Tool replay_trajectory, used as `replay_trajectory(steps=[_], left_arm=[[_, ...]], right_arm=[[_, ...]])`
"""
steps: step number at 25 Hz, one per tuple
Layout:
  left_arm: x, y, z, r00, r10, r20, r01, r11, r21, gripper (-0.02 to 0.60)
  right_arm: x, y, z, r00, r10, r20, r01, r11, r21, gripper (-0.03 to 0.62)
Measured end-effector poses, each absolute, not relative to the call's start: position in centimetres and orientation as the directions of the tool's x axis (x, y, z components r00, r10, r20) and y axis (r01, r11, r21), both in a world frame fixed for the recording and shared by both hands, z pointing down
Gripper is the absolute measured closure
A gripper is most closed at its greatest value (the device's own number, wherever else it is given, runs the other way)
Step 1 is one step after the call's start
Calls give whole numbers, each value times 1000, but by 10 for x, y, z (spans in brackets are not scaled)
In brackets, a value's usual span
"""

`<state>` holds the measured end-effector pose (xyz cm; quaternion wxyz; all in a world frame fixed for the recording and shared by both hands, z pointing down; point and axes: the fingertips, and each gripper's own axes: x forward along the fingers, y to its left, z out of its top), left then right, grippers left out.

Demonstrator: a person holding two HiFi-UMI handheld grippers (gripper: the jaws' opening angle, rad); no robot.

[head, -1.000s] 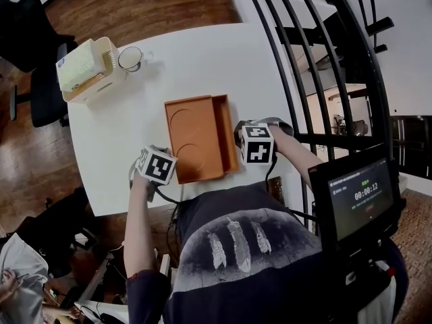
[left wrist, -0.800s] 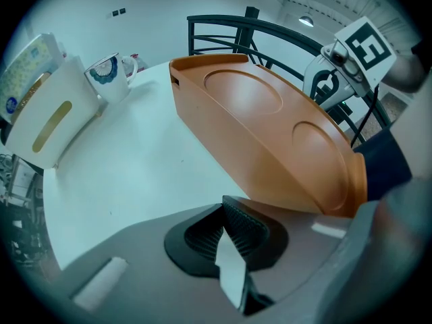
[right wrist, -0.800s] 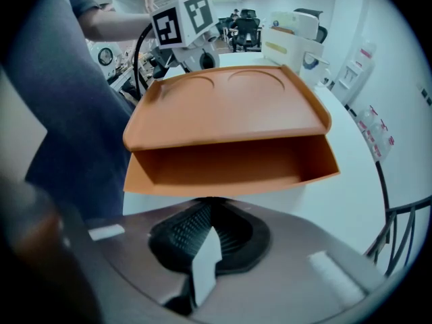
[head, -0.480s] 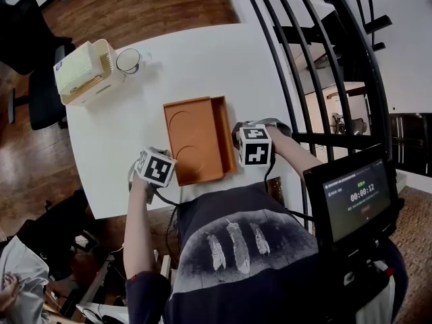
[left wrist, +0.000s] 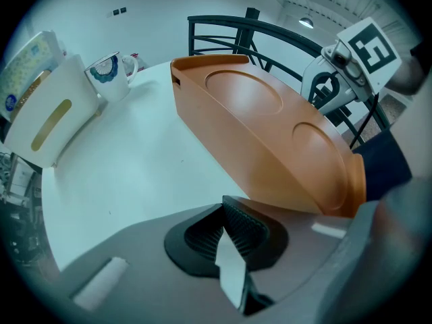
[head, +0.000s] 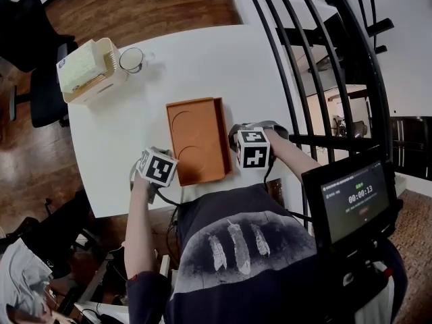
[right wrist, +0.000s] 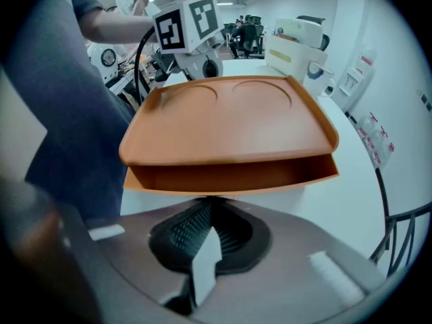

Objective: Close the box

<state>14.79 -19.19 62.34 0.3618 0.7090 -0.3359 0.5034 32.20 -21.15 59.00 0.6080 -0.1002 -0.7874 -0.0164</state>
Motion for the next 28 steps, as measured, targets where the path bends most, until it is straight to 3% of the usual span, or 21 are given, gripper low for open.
replay_trajectory(steps=[28], left_arm=[[150,-191,619,258,-107,960,-833,-527,165,566]], right_arm=[[292,-202,583,-314,125,941,202,977,-63,589]])
